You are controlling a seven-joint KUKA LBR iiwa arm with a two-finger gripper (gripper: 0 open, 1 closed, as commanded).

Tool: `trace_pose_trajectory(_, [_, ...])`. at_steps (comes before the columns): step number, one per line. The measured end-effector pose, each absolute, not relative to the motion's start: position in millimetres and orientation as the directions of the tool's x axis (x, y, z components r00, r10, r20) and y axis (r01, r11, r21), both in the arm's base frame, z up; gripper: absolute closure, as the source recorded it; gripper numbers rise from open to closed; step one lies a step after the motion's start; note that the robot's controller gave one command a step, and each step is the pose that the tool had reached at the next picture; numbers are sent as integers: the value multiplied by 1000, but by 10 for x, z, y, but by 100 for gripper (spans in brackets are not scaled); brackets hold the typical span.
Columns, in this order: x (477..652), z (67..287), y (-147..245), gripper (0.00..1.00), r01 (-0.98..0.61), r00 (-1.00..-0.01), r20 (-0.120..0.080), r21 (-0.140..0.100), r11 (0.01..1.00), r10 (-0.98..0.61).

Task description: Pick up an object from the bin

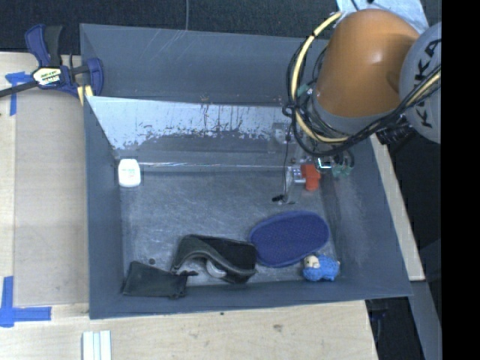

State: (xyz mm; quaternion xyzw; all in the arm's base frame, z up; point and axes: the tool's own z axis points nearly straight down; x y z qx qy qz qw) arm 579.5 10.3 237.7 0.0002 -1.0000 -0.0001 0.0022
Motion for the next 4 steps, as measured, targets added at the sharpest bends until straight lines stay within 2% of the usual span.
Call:
trace_pose_trajectory(1, [5060,1796,-332,0,79,-997,9,-2,997,79])
trace_pose_trajectory(2, [4882,683,-379,0,63,-998,-8,0,998,63])
trace_pose_trajectory(3, [4894,728,-378,100,61,-998,-10,0,998,61])
trace_pose_trajectory(4, [4962,2394,-861,100,-7,-1000,-12,-3,1000,-7])
